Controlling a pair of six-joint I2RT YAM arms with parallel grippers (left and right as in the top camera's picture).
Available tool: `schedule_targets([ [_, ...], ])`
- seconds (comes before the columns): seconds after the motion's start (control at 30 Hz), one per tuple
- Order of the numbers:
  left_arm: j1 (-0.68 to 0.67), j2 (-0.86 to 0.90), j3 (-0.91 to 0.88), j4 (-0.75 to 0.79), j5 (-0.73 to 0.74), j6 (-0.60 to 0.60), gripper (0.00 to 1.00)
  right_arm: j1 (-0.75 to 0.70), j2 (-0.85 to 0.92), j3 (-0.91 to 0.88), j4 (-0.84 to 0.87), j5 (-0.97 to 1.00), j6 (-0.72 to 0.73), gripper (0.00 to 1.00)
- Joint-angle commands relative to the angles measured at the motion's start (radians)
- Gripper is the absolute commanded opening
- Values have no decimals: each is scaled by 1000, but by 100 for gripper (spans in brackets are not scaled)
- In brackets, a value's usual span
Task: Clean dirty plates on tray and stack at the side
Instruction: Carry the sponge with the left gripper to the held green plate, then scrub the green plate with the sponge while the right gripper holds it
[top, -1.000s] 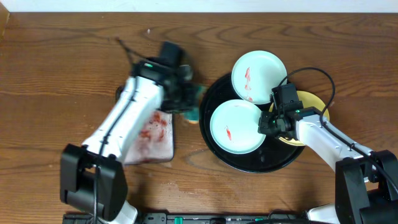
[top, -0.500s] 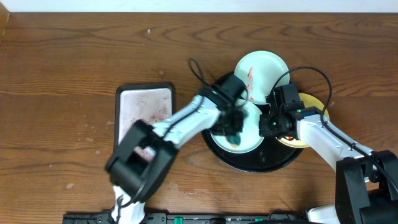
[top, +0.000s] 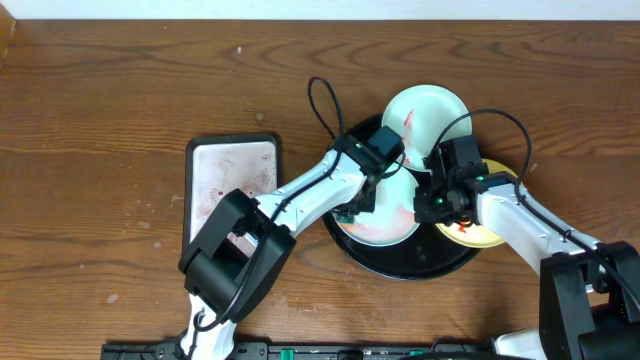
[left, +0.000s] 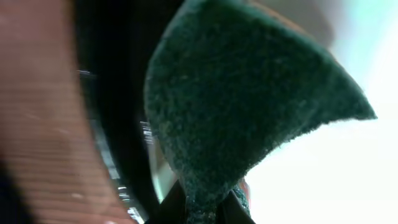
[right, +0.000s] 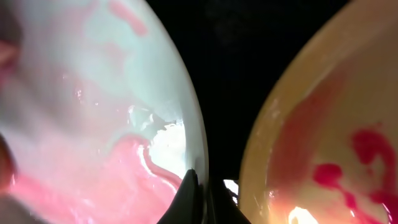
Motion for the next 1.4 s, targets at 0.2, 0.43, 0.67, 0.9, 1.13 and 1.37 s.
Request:
schedule_targets([
  [0.2,38,34,-1,149,303,32,11,-1,19,-12,-20,34,-63,1],
  [0.43,-5,34,-2,306,634,32,17,-1,19,-12,-23,33,-100,1],
  [0.67,-23,76,-13,274,631,31,19,0,19,-12,-26,33,-100,1],
  [0.9,18,85,-13,165,510,31,11,-1,19,-12,-31,33,-100,1],
  [1.13,63,85,-10,69,91,32,11,0,19,-12,-33,33,-100,1],
  [1.37,89,85,39,-60,-97,31,11,-1,19,-12,-38,34,-100,1],
])
